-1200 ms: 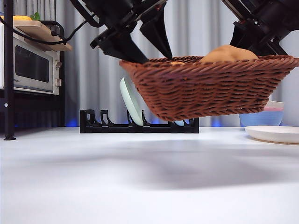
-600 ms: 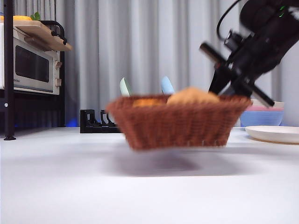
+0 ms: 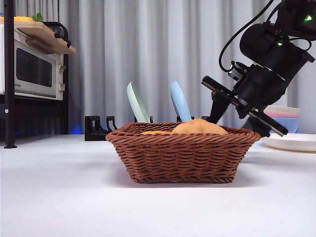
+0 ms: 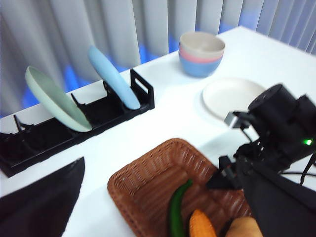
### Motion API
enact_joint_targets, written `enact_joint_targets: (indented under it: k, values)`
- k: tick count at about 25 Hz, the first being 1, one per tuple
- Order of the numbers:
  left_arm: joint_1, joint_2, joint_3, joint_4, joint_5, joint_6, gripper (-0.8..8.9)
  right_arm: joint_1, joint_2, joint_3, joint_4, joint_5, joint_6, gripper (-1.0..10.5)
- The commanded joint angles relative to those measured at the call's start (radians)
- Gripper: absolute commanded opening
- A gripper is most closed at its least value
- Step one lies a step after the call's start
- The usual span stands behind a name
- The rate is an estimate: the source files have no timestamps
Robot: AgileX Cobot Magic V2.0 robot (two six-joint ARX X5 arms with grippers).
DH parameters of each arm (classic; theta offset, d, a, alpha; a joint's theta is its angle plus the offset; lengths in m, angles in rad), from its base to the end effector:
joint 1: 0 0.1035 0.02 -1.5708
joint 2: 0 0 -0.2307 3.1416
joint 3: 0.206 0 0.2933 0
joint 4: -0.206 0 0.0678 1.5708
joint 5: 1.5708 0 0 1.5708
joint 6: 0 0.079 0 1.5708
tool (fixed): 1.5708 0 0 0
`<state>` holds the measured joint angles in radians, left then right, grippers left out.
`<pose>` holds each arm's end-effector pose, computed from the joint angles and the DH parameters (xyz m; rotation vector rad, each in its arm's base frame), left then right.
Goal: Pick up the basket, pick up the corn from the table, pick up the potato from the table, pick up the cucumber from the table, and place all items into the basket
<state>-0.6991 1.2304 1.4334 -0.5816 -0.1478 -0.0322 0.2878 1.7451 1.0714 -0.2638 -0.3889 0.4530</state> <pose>0.2736 -0.2148 0.3837 0.1265 0.3581 -0.5387 0.3800 0.1437 0.0849 0.4506 1.0798 0.3994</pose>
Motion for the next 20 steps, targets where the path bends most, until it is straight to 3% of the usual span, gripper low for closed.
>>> enact_joint_targets:
  k: [1,2,4,6,8,9,12,20]
  values:
    - [0.002,0.002,-0.001,-0.024,-0.051,0.042,5.51,-0.013,-0.043,0.004,-0.007,0.004,-0.042,5.4]
    - [0.002,-0.002,-0.001,-0.049,-0.091,0.066,4.88,-0.018,-0.077,0.005,-0.011,0.003,-0.063,5.3]
    - [0.002,-0.006,-0.001,-0.121,-0.154,0.126,2.40,-0.026,-0.169,0.005,-0.035,0.003,-0.136,5.2]
    - [0.007,-0.009,-0.001,-0.196,-0.202,0.169,-0.28,-0.026,-0.271,0.005,-0.062,0.004,-0.200,3.1]
    - [0.026,-0.017,-0.001,-0.257,-0.210,0.169,-0.08,-0.026,-0.388,0.005,-0.092,0.005,-0.283,0.1]
    - [0.032,-0.023,-0.001,-0.275,-0.208,0.169,-0.08,-0.026,-0.442,0.005,-0.106,0.008,-0.326,-0.1]
    - [0.052,-0.064,-0.018,-0.293,-0.150,0.175,-0.09,-0.024,-0.579,0.005,-0.166,0.108,-0.417,-0.1]
    - [0.091,-0.298,-0.317,-0.156,-0.131,0.175,-0.08,-0.024,-0.824,-0.138,-0.186,0.220,-0.470,-0.1]
